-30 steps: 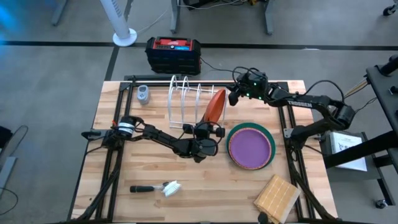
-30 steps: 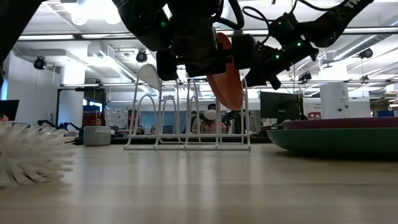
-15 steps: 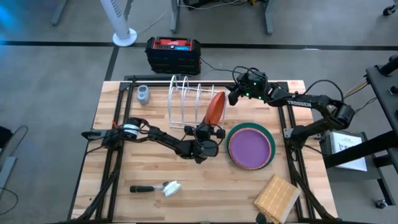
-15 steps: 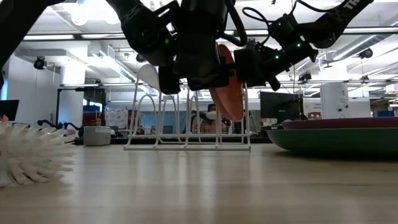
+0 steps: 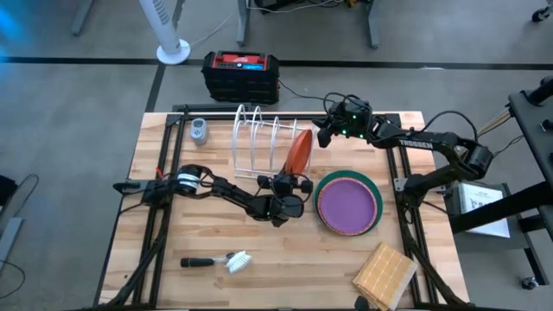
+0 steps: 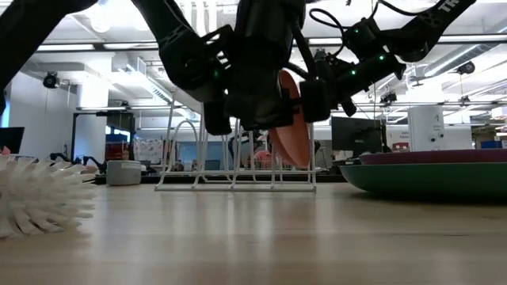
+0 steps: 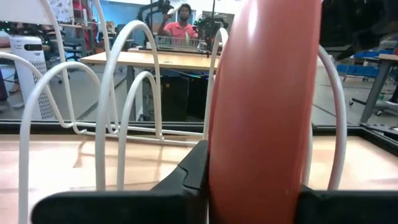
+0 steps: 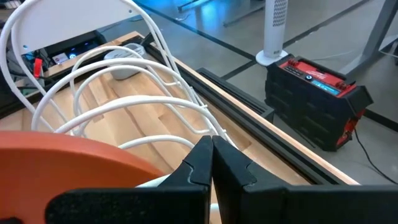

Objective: Sort dishes
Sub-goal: Put the orange plate into the dish rack, then put the purple plate into the dish rack

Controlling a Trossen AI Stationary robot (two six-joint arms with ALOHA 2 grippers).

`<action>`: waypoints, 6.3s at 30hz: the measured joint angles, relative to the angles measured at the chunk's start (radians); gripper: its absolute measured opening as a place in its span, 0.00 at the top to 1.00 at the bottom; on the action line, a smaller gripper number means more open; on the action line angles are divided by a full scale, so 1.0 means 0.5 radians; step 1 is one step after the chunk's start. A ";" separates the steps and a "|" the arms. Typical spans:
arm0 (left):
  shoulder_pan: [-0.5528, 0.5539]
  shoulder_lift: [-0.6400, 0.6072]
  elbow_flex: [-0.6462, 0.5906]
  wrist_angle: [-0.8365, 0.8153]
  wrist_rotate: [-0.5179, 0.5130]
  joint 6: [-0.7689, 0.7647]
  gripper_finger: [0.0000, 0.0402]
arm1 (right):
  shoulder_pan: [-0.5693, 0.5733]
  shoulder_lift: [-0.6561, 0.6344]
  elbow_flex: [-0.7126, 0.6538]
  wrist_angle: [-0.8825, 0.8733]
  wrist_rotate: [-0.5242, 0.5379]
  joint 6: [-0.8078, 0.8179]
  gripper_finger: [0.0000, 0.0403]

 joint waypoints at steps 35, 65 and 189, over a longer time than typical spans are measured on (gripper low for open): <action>-0.092 -0.125 0.000 0.005 -0.020 0.500 0.40 | 0.002 -0.106 -0.008 -0.164 0.013 -0.064 1.00; -0.486 -0.642 0.000 -0.056 0.568 1.207 0.42 | 0.256 -1.142 -0.187 -1.693 0.010 0.268 1.00; -0.313 -0.828 -0.253 -0.936 1.746 -0.170 0.50 | 2.541 -0.852 -0.066 -1.587 2.590 0.534 1.00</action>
